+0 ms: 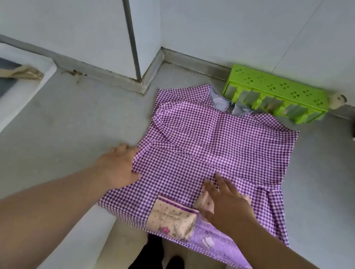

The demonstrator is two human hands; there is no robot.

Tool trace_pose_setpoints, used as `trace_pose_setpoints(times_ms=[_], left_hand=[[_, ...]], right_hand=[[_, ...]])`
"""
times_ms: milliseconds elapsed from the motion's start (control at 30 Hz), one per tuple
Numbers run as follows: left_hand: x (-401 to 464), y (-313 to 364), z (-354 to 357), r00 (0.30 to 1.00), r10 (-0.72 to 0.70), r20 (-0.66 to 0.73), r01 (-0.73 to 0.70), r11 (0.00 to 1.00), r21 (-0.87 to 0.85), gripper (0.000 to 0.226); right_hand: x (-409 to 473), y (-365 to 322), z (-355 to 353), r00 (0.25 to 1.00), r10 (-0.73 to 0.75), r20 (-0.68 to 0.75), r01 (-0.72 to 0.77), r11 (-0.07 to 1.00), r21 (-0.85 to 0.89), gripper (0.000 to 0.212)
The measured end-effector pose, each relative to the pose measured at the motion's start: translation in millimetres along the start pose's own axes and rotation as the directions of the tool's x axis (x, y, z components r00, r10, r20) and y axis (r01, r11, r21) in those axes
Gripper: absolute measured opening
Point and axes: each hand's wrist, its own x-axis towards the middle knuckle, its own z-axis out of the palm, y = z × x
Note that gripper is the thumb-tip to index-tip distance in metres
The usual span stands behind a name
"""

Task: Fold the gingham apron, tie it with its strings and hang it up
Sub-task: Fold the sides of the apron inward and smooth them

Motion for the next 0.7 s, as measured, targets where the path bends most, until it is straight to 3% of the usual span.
trace_pose_setpoints(times_ms=[200,267,400,500,567,700], left_hand=[[-29,-47,61,0.959,-0.274,0.078,0.284,0.939,-0.195,0.118],[-28,-63,77,0.945,-0.307,0.114,0.325,0.921,-0.213,0.111],[-43,-62,70,0.96,-0.254,0.12,0.274,0.939,-0.209,0.096],[-56,-49,58,0.98,-0.176,0.095,0.192,0.964,-0.186,0.051],[-58,-45,58,0.987,-0.141,0.071,0.15,0.979,-0.139,0.035],[-60,-40,60,0.991,-0.137,0.016,0.137,0.985,-0.106,0.032]], right_hand=[[1,3,11,1.0,0.005,-0.002,-0.005,1.0,0.003,0.089],[3,6,14,1.0,0.006,-0.013,-0.005,1.0,0.021,0.089],[10,11,11,0.999,0.01,-0.049,-0.006,0.997,0.071,0.087],[7,17,17,0.996,0.058,-0.07,-0.044,0.98,0.197,0.083],[2,23,27,0.984,0.149,-0.098,-0.117,0.952,0.281,0.081],[-39,33,60,0.895,0.426,-0.133,-0.317,0.816,0.484,0.08]])
